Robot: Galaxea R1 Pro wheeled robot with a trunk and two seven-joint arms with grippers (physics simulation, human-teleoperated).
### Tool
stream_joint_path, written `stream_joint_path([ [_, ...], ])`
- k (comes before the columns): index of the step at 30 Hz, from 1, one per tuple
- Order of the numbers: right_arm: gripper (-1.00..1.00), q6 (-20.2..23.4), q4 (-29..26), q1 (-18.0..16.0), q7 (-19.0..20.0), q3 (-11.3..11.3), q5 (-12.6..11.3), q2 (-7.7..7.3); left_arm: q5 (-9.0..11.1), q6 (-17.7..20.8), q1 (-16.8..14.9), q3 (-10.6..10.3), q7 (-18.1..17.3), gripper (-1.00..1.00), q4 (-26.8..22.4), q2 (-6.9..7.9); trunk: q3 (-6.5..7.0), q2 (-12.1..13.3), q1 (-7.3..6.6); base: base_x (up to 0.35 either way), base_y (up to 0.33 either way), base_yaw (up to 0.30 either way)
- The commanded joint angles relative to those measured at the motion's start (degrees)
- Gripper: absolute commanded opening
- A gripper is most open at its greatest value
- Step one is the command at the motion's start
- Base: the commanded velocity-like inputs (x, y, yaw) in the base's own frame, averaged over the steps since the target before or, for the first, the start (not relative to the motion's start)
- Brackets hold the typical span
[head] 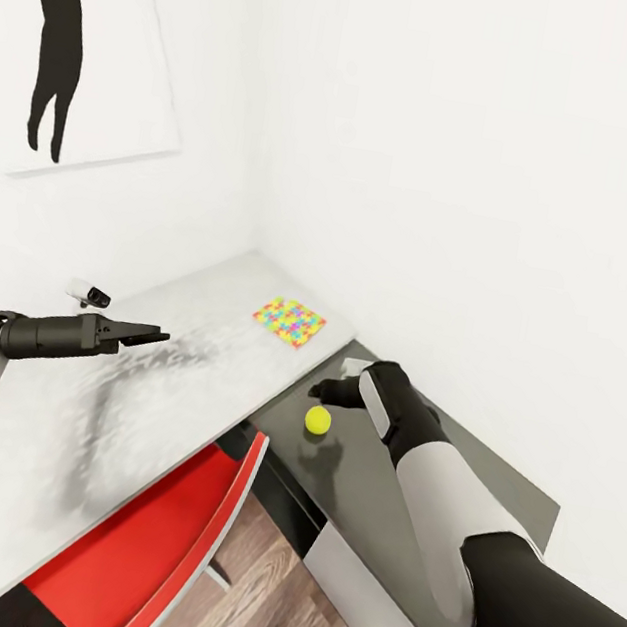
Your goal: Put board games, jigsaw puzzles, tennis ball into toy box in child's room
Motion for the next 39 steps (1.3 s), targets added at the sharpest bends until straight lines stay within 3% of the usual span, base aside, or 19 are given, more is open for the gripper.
stream_joint_path([
  [1,1.00,0.2,-0.3,0.0,0.0,0.1,-0.2,0.00,0.0,0.6,0.0,0.0,-0.2,1.00,-0.1,0.03,-0.19,-0.1,0.03,0.000,0.000,0.000],
  [39,1.00,0.4,-2.7,0.0,0.1,0.1,-0.2,0.00,0.0,0.7,0.0,0.0,-0.2,1.00,-0.9,0.09,-3.77,-0.1,0.03,0.000,0.000,0.000],
])
